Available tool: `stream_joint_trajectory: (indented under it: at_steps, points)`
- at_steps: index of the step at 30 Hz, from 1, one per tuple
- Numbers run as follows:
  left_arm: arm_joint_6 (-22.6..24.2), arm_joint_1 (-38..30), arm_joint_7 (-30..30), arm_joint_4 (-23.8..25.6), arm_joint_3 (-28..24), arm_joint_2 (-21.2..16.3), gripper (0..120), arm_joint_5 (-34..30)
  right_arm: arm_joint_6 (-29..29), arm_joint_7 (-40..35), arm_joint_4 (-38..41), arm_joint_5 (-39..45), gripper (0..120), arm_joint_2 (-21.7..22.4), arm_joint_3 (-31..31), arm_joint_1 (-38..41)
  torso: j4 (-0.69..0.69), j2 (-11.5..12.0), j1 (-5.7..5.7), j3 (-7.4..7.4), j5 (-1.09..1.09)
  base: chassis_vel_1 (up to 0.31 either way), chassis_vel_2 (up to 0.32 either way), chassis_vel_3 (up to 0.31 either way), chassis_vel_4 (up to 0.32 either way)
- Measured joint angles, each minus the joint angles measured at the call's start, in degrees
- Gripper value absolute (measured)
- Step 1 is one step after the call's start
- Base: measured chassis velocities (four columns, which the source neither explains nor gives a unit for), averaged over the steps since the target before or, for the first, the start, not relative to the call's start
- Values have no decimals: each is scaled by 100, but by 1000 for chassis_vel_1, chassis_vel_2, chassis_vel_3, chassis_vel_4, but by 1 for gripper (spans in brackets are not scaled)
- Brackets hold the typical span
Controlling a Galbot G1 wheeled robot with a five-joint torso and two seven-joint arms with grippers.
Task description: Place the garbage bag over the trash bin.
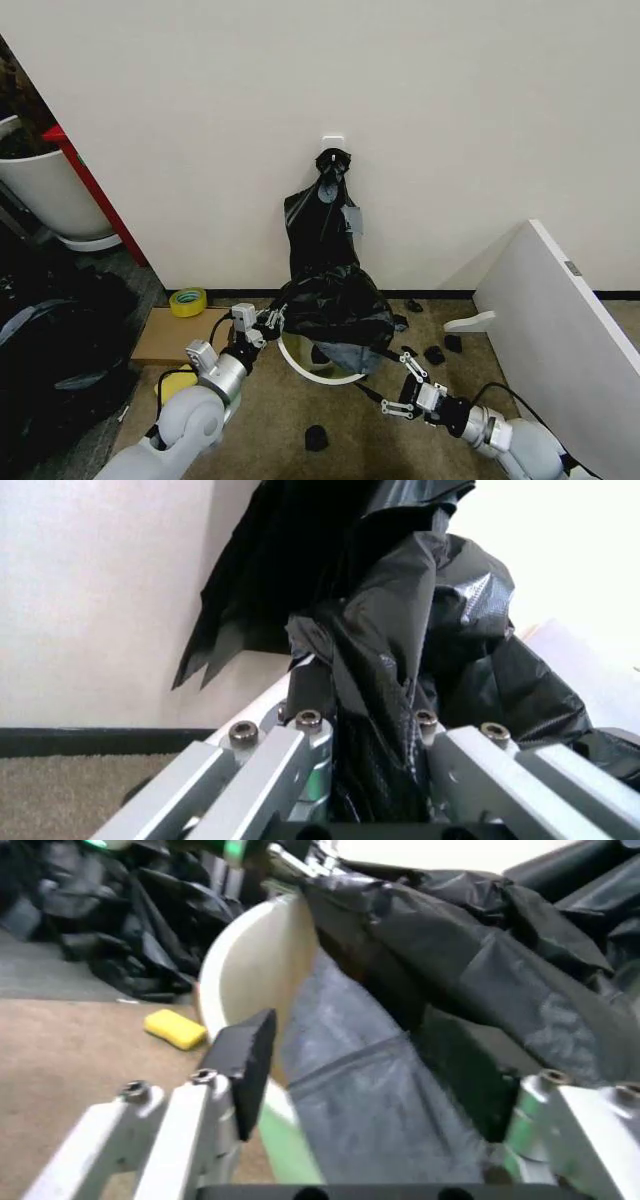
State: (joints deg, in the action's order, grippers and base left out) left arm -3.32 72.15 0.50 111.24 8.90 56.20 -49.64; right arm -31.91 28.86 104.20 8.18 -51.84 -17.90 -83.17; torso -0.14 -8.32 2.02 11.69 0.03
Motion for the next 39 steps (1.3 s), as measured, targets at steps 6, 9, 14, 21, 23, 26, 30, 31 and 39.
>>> stream_joint_trajectory:
  at_steps: [6, 9, 14, 21, 23, 26, 30, 31, 39]
  points:
    - [-20, 8, 22, 18, -48, 18, 5, 111, 817, -731, 610, -454, 51, 165, 92, -207, -1, 0, 0, 0, -1, 0, 0, 0, 0]
    - [-24, 11, 26, 25, -65, 21, 5, 132, 1236, -953, 884, -744, 64, 264, 134, -276, -1, 0, 0, 0, -1, 0, 0, 0, 0]
    - [-27, 11, 33, 42, -78, 15, 5, 148, 1670, -1095, 1088, -1102, 81, 394, 178, -287, -1, 0, 0, 0, 0, 0, 0, 0, 0]
    - [-30, -16, 35, 43, -119, 12, 5, 159, 2142, -953, 1249, -1355, 78, 454, 209, -249, 0, 0, 0, 0, 0, 0, 0, 0, 0]
    - [-31, -26, 36, 44, -130, 12, 5, 159, 2237, -918, 1286, -1382, 70, 450, 206, -242, -1, 0, 0, 0, 0, 0, 0, 0, 0]
    - [-34, -42, 36, 43, -141, 10, 5, 159, 2357, -905, 1333, -1398, 56, 444, 199, -217, 0, 0, 0, 0, 0, 0, 0, 0, 0]
    - [-35, -48, 35, 44, -151, 8, 5, 159, 2469, -926, 1362, -1409, 42, 451, 186, -188, 0, 0, 0, 0, 0, 0, 0, 0, 0]
    - [-35, -51, 36, 58, -151, 7, 5, 159, 2477, -909, 1363, -1457, 32, 458, 172, -171, 0, 0, 0, 0, 0, 0, 0, 0, 0]
    - [-34, -73, 29, 96, -154, 6, 5, 129, 2359, -676, 1311, -1557, 4, 438, 137, -140, -1, 0, 0, 0, 0, 0, 0, 0, 0]
